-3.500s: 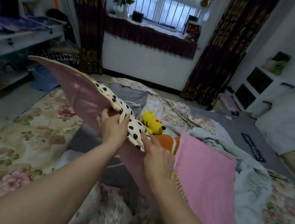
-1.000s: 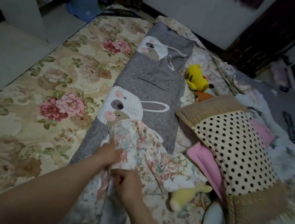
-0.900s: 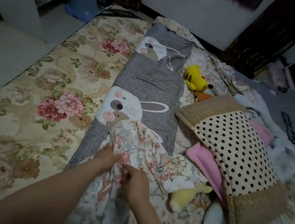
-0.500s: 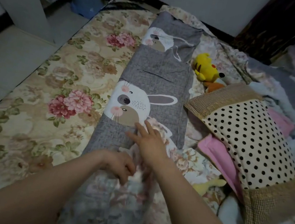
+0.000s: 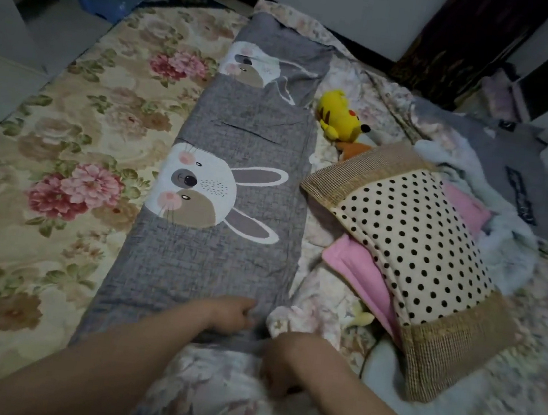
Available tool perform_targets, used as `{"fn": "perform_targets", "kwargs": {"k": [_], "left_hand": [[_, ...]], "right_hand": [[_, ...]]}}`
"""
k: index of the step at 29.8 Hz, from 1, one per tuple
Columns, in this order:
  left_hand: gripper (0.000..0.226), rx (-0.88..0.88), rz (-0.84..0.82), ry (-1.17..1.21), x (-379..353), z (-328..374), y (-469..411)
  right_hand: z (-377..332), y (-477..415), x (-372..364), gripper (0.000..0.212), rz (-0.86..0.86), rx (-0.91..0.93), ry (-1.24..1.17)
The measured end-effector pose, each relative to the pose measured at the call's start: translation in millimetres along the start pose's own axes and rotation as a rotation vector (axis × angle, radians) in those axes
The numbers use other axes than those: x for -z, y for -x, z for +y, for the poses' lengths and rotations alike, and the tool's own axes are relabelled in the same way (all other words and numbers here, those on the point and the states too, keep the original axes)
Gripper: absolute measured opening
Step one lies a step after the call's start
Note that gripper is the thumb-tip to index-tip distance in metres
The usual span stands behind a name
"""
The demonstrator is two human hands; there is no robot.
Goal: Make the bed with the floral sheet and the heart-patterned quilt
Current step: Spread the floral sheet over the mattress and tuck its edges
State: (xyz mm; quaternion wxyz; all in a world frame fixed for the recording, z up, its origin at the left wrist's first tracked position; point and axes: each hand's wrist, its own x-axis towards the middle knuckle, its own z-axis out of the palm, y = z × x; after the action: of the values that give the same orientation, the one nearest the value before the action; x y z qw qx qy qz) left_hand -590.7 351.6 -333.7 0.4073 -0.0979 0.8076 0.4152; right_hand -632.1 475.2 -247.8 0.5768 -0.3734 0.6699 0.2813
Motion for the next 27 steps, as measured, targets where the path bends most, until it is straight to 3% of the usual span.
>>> {"fn": "perform_targets", "kwargs": {"k": [1, 3, 6, 9, 11, 16, 21, 25, 27], "left_hand": [[0.053, -0.029, -0.021, 0.008, -10.7, 3.9, 0.7], [0.042, -0.084, -0.073, 0.038, -38.8, 13.7, -1.9], [0.046, -0.144, -0.236, -0.089, -74.6, 18.5, -6.4], [0.054, -0.059, -0.342, -0.299, -109.1, 12.4, -2.5], [0.058, -0.016, -0.362, -0.312, -128.0, 5.2, 2.0], [0.062, -0.054, -0.526, -0.461, -157.2, -11.9, 6.9], [0.062, 0.007, -0.408, -0.586, -193.0, -32.5, 9.2], [0.03, 0.081, -0.417, -0.489, -212.2, -27.8, 18.6], [0.04, 0.105, -0.458, -0.477, -224.8, -21.8, 29.5]], "right_hand": [[1.0, -9.4, -10.7, 0.025, -0.035, -0.012, -0.026], [5.0, -10.7, -36.8, 0.025, 0.062, -0.013, 0.033], [9.4, -9.7, -56.7, 0.038, 0.141, -0.007, 0.023], [19.6, -14.6, -61.6, 0.043, 0.447, -0.048, -0.096], [29.2, -21.1, -75.8, 0.047, 0.581, -0.032, -0.117], [28.5, -61.1, -144.5, 0.051, 0.474, -0.039, -0.298], [-0.1, -92.6, -233.5, 0.043, 0.313, -0.003, -0.37], [-23.5, -82.4, -274.9, 0.048, 0.14, -0.13, -0.493], [-29.4, -73.7, -288.8, 0.05, 0.075, -0.074, -0.475]]}}
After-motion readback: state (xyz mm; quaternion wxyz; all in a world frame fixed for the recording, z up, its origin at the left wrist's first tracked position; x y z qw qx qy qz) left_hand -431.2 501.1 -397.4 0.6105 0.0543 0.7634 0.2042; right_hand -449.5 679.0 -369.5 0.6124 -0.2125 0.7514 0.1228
